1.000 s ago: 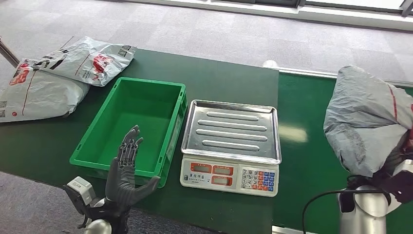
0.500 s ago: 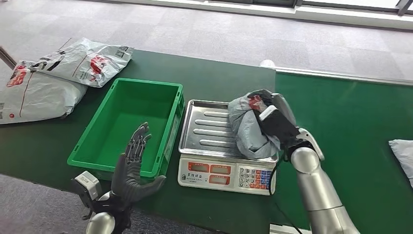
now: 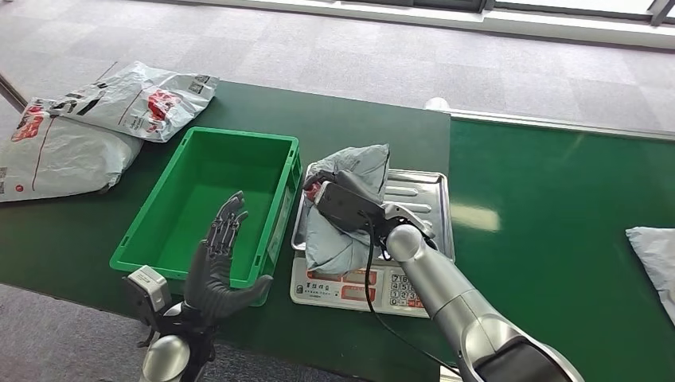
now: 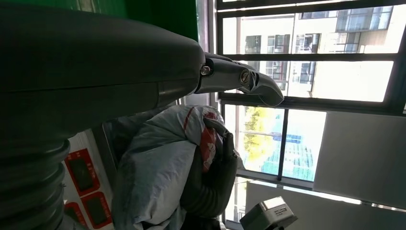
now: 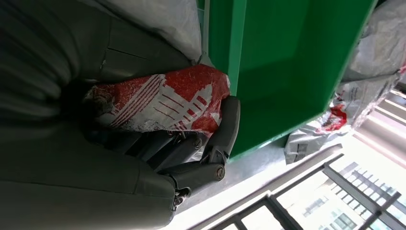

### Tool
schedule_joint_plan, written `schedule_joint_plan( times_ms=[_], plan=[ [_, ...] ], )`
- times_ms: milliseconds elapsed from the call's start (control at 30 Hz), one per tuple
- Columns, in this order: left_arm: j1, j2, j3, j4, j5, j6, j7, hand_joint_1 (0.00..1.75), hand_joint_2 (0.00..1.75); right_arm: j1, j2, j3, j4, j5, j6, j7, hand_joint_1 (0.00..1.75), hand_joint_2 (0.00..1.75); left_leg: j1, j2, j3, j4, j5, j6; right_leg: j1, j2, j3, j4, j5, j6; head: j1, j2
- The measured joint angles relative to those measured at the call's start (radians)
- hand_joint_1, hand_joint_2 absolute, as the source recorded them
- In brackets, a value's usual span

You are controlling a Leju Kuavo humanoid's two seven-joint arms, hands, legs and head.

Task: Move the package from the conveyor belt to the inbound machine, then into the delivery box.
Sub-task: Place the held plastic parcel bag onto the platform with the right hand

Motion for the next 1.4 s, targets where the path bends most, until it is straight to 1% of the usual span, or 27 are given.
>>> schedule_joint_plan(
  times_ms=[133, 333, 467, 667, 867, 1133, 1233, 1400],
  plan=[
    [-0.007, 0.002, 0.0, 0.004, 0.011, 0.011, 0.005, 0.0, 1.75, -0.029, 0.014, 0.016, 0.055, 0.018, -0.02, 0.045, 1.75, 1.75, 0.0, 0.0, 0.001, 0.0, 0.0, 0.0, 0.0, 0.0, 0.001, 0.0, 0.0, 0.0, 0.0, 0.0],
    [-0.008, 0.002, 0.0, 0.004, 0.011, 0.012, 0.006, 0.0, 1.75, -0.05, 0.026, 0.021, 0.104, 0.025, -0.03, 0.055, 1.75, 1.75, 0.0, 0.0, 0.003, 0.0, 0.001, -0.001, 0.0, 0.0, 0.002, 0.0, 0.001, -0.001, 0.0, 0.0],
    [-0.009, 0.002, 0.0, 0.004, 0.012, 0.012, 0.006, 0.0, 1.75, -0.055, 0.029, 0.021, 0.116, 0.026, -0.032, 0.055, 0.02, 1.75, 0.0, 0.0, 0.003, 0.0, 0.001, -0.001, 0.0, 0.0, 0.002, 0.0, 0.001, -0.001, 0.0, 0.0],
    [-0.005, 0.002, 0.0, 0.003, 0.012, 0.016, 0.008, 0.0, 1.75, -0.055, 0.035, 0.022, 0.133, 0.029, -0.066, 0.06, 0.0, 1.75, 0.0, 0.0, 0.003, 0.0, 0.001, -0.001, 0.0, 0.0, 0.003, 0.0, 0.001, -0.001, 0.0, 0.0],
    [0.002, 0.002, 0.001, -0.004, 0.004, 0.02, 0.015, 0.0, 1.75, -0.045, 0.035, 0.017, 0.127, -0.021, -0.144, 0.017, 0.0, 1.75, 0.0, 0.0, 0.003, 0.0, 0.001, -0.001, 0.0, 0.0, 0.002, 0.0, 0.001, -0.001, 0.0, 0.0],
    [0.002, 0.002, 0.001, -0.002, -0.01, 0.035, 0.01, 0.0, 1.75, 0.032, 0.016, -0.055, -0.001, -0.159, -0.237, -0.07, 0.0, 1.75, 0.0, 0.0, 0.002, 0.0, 0.001, -0.001, 0.0, 0.0, 0.001, 0.0, 0.001, -0.001, 0.0, 0.0],
    [0.0, 0.002, 0.001, 0.004, -0.009, 0.04, 0.006, 0.0, 1.75, 0.05, 0.003, -0.076, -0.036, -0.191, -0.253, -0.083, 0.0, 1.75, 0.0, 0.0, 0.001, 0.0, 0.001, -0.001, 0.0, 0.0, 0.0, 0.0, 0.001, -0.001, 0.0, 0.0],
    [-0.002, 0.002, 0.001, 0.008, -0.008, 0.041, 0.005, 0.0, 1.75, 0.063, -0.009, -0.093, -0.07, -0.207, -0.263, -0.087, 0.0, 1.75, 0.0, 0.0, 0.001, 0.0, 0.001, -0.001, 0.0, 0.0, 0.0, 0.0, 0.001, -0.001, 0.0, 0.0]
  ],
)
